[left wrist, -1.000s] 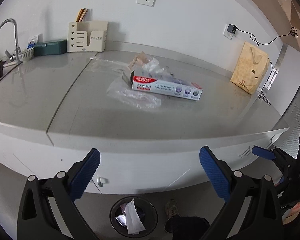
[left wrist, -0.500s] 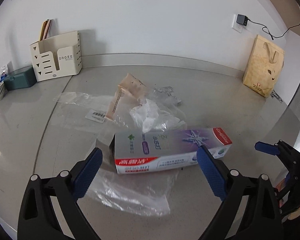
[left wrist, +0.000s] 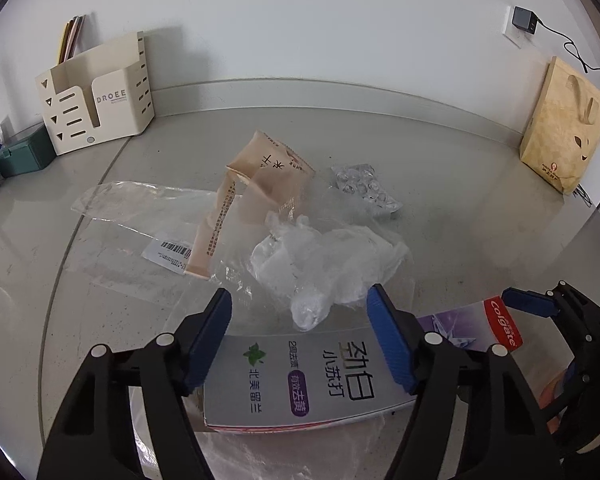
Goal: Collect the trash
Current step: 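Grasp the clear plastic bag with the left gripper while the right gripper grasps the Colgate box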
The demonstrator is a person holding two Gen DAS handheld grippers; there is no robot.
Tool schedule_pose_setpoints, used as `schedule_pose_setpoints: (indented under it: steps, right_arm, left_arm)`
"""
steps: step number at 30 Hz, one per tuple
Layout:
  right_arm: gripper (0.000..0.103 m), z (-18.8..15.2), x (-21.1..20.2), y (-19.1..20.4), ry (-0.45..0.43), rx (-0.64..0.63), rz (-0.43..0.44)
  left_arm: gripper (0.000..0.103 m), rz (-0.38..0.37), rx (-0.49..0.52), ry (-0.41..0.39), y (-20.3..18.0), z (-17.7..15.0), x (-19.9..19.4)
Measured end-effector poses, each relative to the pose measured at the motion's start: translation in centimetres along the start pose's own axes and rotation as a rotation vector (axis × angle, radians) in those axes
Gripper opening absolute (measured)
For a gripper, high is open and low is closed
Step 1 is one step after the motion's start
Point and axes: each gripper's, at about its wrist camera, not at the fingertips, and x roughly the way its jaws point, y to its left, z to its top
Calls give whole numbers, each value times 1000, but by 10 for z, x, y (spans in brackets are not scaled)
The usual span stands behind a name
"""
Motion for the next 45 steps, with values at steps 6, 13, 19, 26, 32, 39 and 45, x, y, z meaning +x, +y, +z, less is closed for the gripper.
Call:
schedule_pose_setpoints:
  steps: [6, 13, 19, 26, 32, 39, 45]
  right_arm:
    - [100, 5, 15, 1, 56, -16, 67]
    - [84, 5, 6, 10, 7, -37, 96]
    - [35, 2, -1, 13, 7, -33, 80]
    - [8, -4, -12, 11, -12, -39, 41]
    - [59, 15, -23, 14, -74, -216, 67]
    - [67, 42, 21, 28, 89, -491, 138]
    - [78, 49, 41, 31, 151, -590, 184]
  left_arm:
    - [39, -25, -13, 28, 8, -2, 5]
    - [19, -80, -28, 6, 16, -5, 0]
    - [19, -132, -54, -63, 22, -11, -15]
    - [19, -171, -59, -128, 27, -20, -45]
    - [19, -151, -48, -163, 36, -32, -72]
    - [19, -158, -21, -185, 44, -36, -88]
    - [19, -166, -10, -201, 50, -44, -94]
